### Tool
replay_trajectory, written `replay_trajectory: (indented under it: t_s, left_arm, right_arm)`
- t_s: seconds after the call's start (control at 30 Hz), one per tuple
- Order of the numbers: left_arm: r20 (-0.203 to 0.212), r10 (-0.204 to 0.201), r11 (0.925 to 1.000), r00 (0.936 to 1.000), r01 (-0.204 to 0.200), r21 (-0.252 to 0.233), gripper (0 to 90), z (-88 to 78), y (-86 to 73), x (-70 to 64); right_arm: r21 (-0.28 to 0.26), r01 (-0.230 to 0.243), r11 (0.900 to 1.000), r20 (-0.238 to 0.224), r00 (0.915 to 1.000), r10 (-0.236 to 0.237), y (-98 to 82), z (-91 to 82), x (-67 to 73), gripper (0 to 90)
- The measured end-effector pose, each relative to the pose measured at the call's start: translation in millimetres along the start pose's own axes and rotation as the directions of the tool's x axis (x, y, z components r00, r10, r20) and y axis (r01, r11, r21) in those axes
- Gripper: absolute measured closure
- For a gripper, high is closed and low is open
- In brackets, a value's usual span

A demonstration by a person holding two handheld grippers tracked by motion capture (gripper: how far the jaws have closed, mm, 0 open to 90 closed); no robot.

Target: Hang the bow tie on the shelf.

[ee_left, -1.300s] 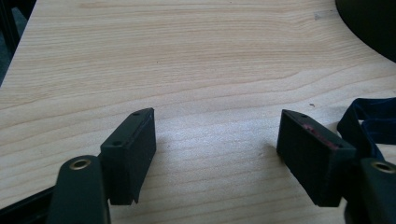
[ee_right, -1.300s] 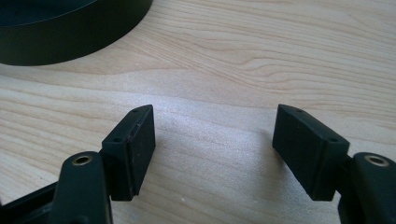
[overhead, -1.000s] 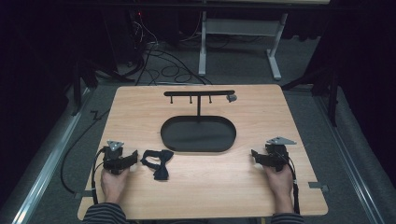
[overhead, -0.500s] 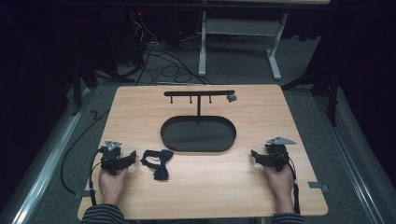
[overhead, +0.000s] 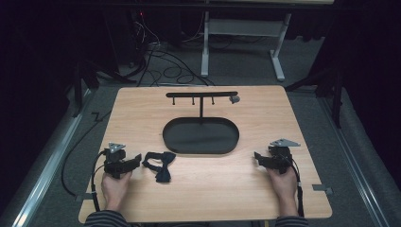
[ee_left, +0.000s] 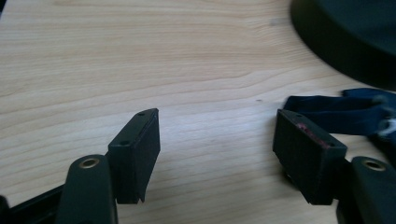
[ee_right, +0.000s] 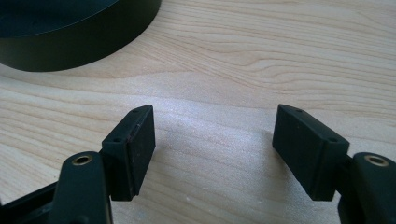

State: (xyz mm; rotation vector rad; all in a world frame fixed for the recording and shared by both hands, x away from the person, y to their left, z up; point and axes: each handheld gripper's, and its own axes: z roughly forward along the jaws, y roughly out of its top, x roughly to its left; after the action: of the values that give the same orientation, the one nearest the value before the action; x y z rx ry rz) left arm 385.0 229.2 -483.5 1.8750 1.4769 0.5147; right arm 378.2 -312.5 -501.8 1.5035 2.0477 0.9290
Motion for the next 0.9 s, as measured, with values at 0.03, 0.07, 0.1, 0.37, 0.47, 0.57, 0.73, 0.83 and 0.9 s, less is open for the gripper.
replay_trajectory:
  t_s: [0.03,0.07,0.1,0.37,0.47,0.57,0.73,0.83,0.9]
  left_arm:
    - [0.004,0.007,1.0000,1.0000,-0.007,0.003,31.9,-1.6,1.4,-2.3]
    - [0.009,0.015,0.9999,0.9999,-0.015,0.007,31.5,-3.0,2.8,-4.4]
    - [0.014,0.019,0.9998,0.9997,-0.019,0.007,31.1,-3.9,3.7,-5.8]
    - [-0.015,0.091,0.9949,0.9957,-0.090,0.046,33.5,-0.6,5.7,-25.0]
    - [-0.019,0.085,0.9953,0.9962,-0.084,0.048,36.7,2.8,5.9,-28.7]
    - [-0.019,0.100,0.9935,0.9948,-0.099,0.057,38.2,6.7,6.3,-32.9]
    - [-0.022,0.102,0.9924,0.9945,-0.100,0.071,50.4,12.9,5.0,-32.9]
    - [0.000,0.082,0.9934,0.9966,-0.082,0.081,57.7,15.4,3.6,-28.7]
    - [0.014,0.078,0.9933,0.9968,-0.079,0.084,63.1,16.0,3.1,-27.0]
  right_arm:
    - [0.000,0.000,1.000,-0.001,1.0000,0.000,0.0,0.0,0.1,31.2]
    - [0.000,0.000,1.000,-0.001,1.0000,0.000,-0.1,-0.1,0.1,31.2]
    - [0.000,0.000,1.000,-0.002,1.0000,0.000,-0.1,-0.1,0.1,31.2]
    - [-0.001,0.000,1.000,-0.006,1.0000,0.000,-0.2,-0.2,-0.3,31.2]
    - [0.001,0.002,1.000,-0.007,1.0000,-0.002,-0.2,-0.4,-0.1,31.2]
    - [-0.002,0.001,1.000,-0.010,0.9999,-0.001,-0.3,-0.3,-0.3,31.2]
    - [-0.001,0.004,1.000,-0.010,0.9999,-0.004,-0.3,-0.3,0.1,31.2]
    - [0.001,0.004,1.000,-0.010,0.9999,-0.003,-0.3,-0.4,0.0,31.2]
    - [-0.002,0.003,1.000,-0.012,0.9999,-0.003,-0.3,-0.3,-0.2,31.2]
